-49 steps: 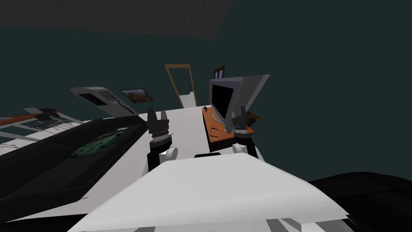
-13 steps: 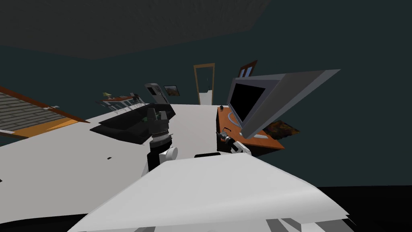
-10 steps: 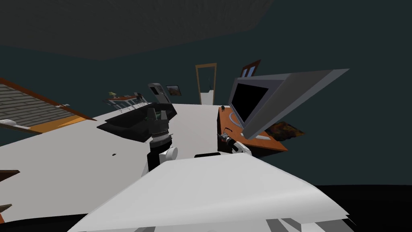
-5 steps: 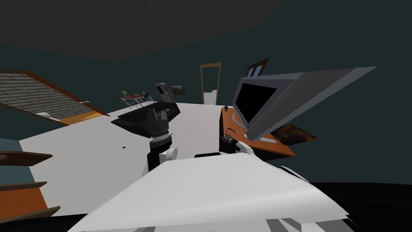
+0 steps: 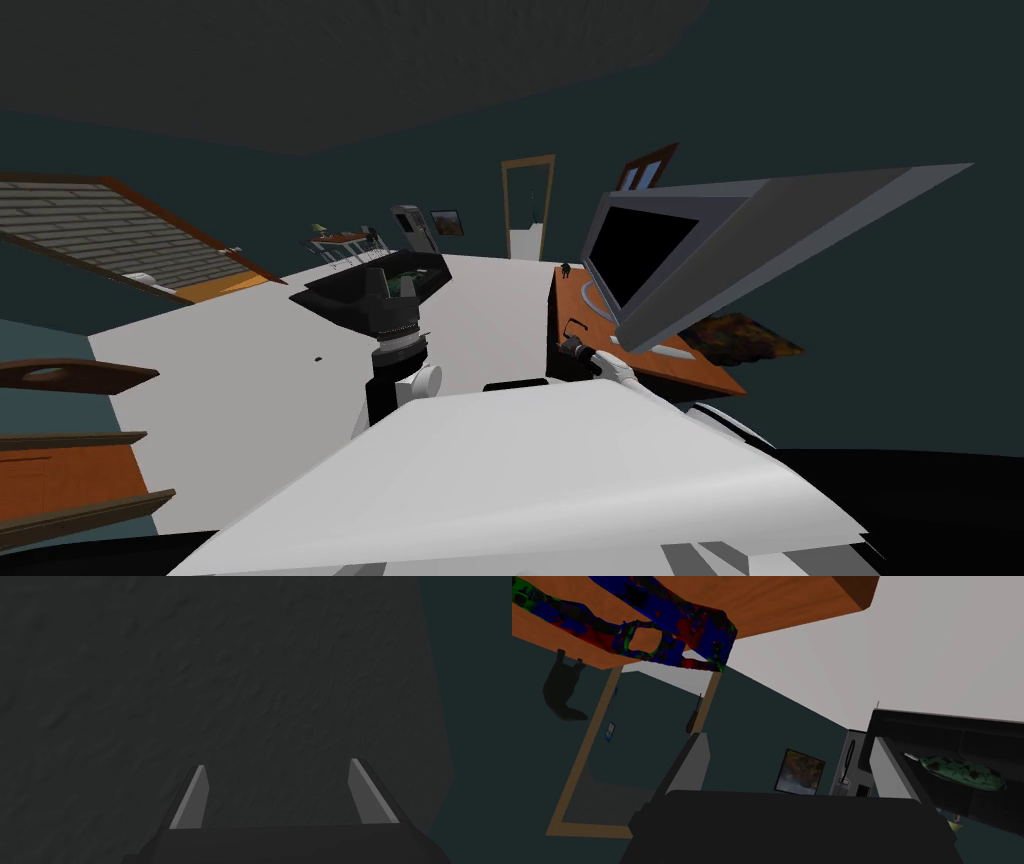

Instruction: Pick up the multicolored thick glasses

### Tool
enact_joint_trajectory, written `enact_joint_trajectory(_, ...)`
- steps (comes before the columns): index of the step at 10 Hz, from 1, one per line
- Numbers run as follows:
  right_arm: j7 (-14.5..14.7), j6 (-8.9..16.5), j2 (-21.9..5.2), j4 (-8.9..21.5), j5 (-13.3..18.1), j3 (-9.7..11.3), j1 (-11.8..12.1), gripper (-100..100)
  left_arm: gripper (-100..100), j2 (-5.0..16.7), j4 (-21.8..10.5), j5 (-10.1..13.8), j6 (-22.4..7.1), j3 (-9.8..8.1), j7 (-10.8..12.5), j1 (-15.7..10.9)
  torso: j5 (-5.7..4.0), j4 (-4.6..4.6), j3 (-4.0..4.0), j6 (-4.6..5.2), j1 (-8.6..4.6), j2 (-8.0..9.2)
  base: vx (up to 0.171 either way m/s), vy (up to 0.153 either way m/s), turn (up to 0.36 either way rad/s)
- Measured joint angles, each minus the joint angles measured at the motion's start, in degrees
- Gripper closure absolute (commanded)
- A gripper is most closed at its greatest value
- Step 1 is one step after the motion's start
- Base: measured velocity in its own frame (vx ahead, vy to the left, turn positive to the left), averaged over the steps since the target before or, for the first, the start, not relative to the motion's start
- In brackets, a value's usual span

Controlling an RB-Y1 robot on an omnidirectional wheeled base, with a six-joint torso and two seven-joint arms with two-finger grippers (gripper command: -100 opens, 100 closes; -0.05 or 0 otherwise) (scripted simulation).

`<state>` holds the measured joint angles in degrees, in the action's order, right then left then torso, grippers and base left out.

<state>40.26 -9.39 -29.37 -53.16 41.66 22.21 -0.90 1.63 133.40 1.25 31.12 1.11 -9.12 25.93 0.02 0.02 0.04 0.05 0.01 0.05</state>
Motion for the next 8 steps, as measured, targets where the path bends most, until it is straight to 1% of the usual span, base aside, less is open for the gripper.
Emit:
enact_joint_trajectory(1,2.05,-0.25,-0.02,2.73,1.33,-0.67,-0.54,-100,0,0.00,0.00,0.00,0.00,0.00,0.00,0.00,0.00,0.00,0.01,0.00,0.03,0.03,-0.015,0.018,0.054)
enact_joint_trajectory(2,1.74,0.79,-1.62,2.79,1.57,1.05,-0.74,-100,0,0.00,0.00,0.00,0.00,0.00,0.00,0.00,0.01,0.01,0.02,0.02,0.01,0.03,-0.011,0.017,0.076)
enact_joint_trajectory(3,2.18,1.16,-1.98,5.07,2.34,1.30,-1.96,-100,0,0.00,0.00,0.00,0.00,0.00,0.00,0.00,0.00,0.00,0.00,0.00,0.01,0.00,-0.007,0.010,0.048)
enact_joint_trajectory(4,3.58,0.76,-1.52,7.20,2.97,0.37,-2.28,-100,0,0.00,0.00,0.00,0.00,0.00,0.00,0.00,-0.01,-0.01,0.00,0.03,-0.01,0.00,-0.011,0.014,0.081)
enact_joint_trajectory(5,5.07,0.89,-1.46,8.98,3.83,0.03,-2.47,-100,0,0.00,0.00,0.00,0.00,0.00,0.00,0.00,0.00,0.00,0.01,0.01,0.00,0.01,-0.009,0.012,0.041)
enact_joint_trajectory(6,5.83,0.87,-1.71,10.34,4.19,-0.04,-3.02,-100,0,0.00,0.00,0.00,0.00,0.00,0.00,0.00,0.00,0.00,0.00,0.02,-0.01,0.00,0.000,0.000,0.000)
enact_joint_trajectory(7,5.08,1.41,-2.60,9.65,4.10,1.14,-2.99,-100,0,0.00,0.00,0.00,0.00,0.00,0.00,0.01,-0.01,0.00,0.00,0.03,-0.03,-0.01,-0.007,0.009,0.080)
enact_joint_trajectory(8,4.41,2.27,-3.74,9.94,4.45,2.49,-3.35,-100,0,0.00,0.00,0.00,0.00,0.00,0.00,0.00,0.00,0.00,0.00,0.01,-0.02,-0.01,-0.012,0.017,0.114)
